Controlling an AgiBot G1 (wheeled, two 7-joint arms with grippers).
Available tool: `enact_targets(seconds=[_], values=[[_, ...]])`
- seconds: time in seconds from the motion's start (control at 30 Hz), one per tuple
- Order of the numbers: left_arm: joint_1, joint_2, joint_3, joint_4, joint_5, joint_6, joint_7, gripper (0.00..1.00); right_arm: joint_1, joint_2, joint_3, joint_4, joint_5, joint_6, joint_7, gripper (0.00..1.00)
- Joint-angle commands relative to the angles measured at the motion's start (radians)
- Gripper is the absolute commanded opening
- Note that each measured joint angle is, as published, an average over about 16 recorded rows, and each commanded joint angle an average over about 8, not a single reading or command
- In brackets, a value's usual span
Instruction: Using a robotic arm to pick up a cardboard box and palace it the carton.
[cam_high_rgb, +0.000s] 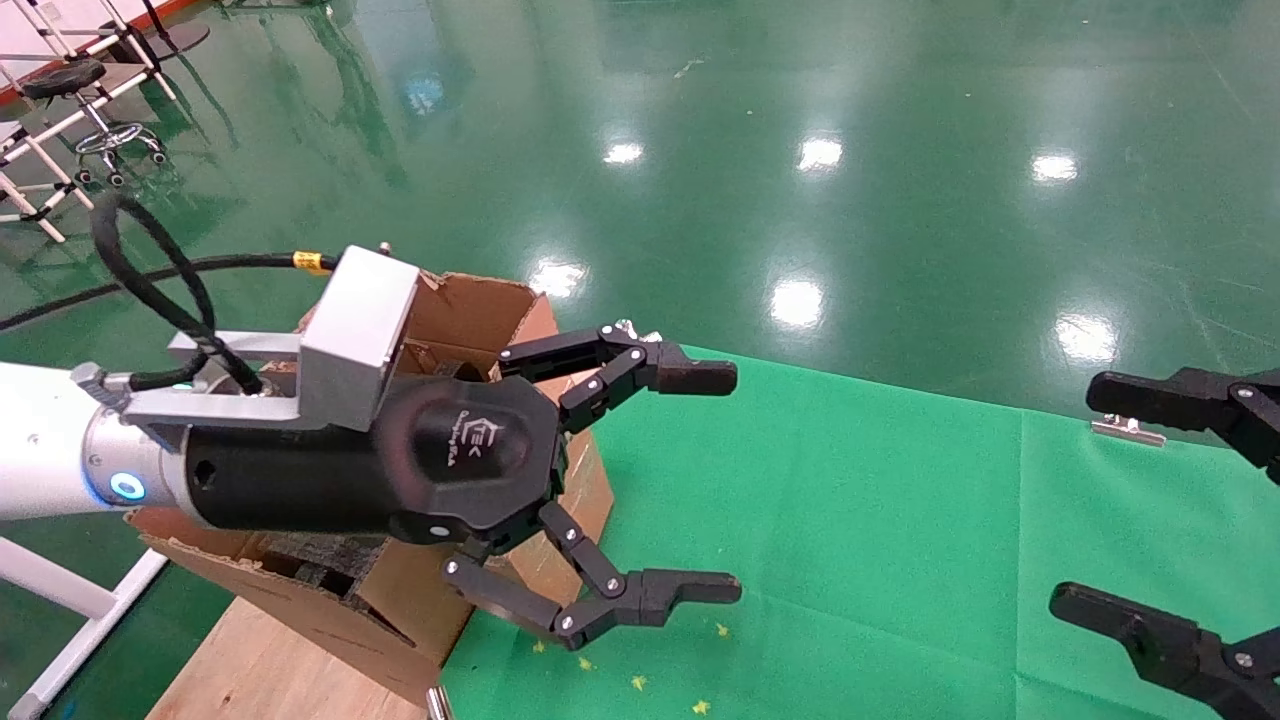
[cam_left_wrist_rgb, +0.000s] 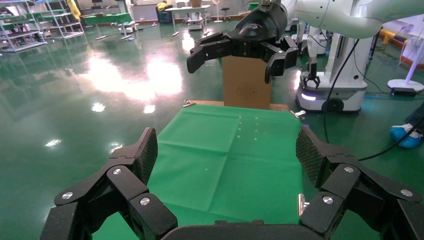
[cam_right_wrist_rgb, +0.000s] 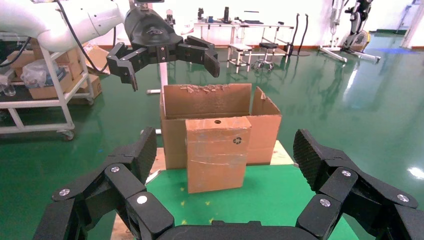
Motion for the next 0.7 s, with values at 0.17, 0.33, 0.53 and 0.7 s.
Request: enact_targets(seconds=[0.17, 0.33, 0.53, 0.7], values=[[0.000, 0.000, 0.000, 0.000, 0.000, 0.000, 0.000, 1.00, 0.000, 0.000, 0.000, 0.000, 0.000, 0.000, 0.000, 1.00], [0.000, 0.000, 0.000, 0.000, 0.000, 0.000, 0.000, 1.00, 0.000, 0.000, 0.000, 0.000, 0.000, 0.000, 0.000, 1.00], [0.000, 0.000, 0.000, 0.000, 0.000, 0.000, 0.000, 1.00, 0.000, 0.000, 0.000, 0.000, 0.000, 0.000, 0.000, 0.79], [0.000, 0.000, 0.000, 0.000, 0.000, 0.000, 0.000, 1.00, 0.000, 0.000, 0.000, 0.000, 0.000, 0.000, 0.000, 0.17]])
